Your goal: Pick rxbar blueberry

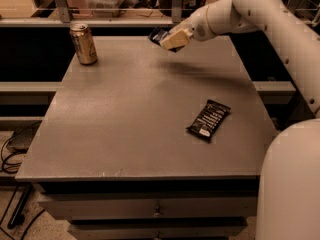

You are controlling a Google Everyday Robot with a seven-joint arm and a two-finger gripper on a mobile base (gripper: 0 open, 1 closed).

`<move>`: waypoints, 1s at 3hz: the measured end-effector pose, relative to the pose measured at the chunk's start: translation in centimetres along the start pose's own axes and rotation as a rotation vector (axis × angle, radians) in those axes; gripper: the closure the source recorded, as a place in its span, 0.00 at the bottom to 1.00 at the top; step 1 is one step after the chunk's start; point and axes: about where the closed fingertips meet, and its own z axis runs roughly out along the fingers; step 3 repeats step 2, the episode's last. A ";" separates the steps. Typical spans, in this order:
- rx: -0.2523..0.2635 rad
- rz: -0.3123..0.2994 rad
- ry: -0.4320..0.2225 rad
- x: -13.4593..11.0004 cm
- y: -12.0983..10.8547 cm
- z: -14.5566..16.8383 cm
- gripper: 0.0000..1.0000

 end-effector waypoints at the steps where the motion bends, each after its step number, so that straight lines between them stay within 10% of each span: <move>1: -0.017 -0.113 -0.042 -5.5 0.4 -4.3 1.00; 3: -0.018 -0.129 -0.052 -6.5 0.3 -5.2 1.00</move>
Offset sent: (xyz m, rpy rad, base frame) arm -0.0161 -0.0006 0.0616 -0.0161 -0.0837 0.0709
